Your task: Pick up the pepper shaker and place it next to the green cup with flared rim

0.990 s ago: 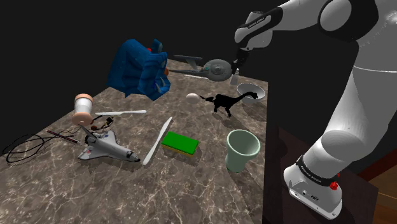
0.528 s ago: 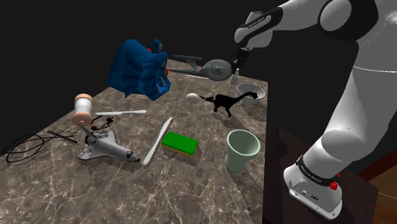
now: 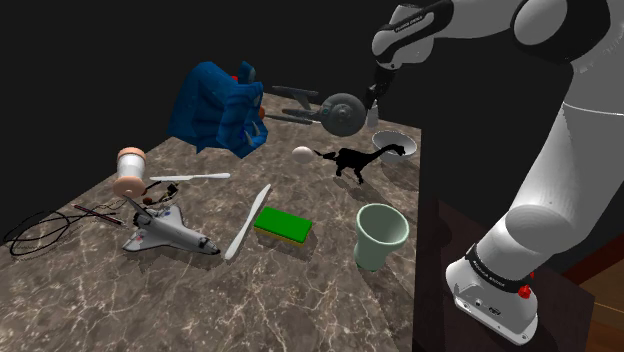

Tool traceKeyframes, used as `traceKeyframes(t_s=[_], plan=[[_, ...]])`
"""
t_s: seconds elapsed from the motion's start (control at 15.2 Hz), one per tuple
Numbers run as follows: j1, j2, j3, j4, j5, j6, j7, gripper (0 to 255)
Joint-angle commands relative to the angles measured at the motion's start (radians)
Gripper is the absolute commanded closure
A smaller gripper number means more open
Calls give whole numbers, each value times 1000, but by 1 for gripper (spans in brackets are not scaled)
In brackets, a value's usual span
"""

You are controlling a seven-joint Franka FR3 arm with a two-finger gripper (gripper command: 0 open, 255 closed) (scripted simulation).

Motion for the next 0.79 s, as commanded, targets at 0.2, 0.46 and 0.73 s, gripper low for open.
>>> traceKeyframes(t_s=[0.2, 0.46, 0.73], plan=[[1, -24, -4, 40, -12, -63, 8, 255], [3, -41, -6, 72, -20, -112, 14, 255], [4, -56, -8, 108, -27, -162, 19, 255]])
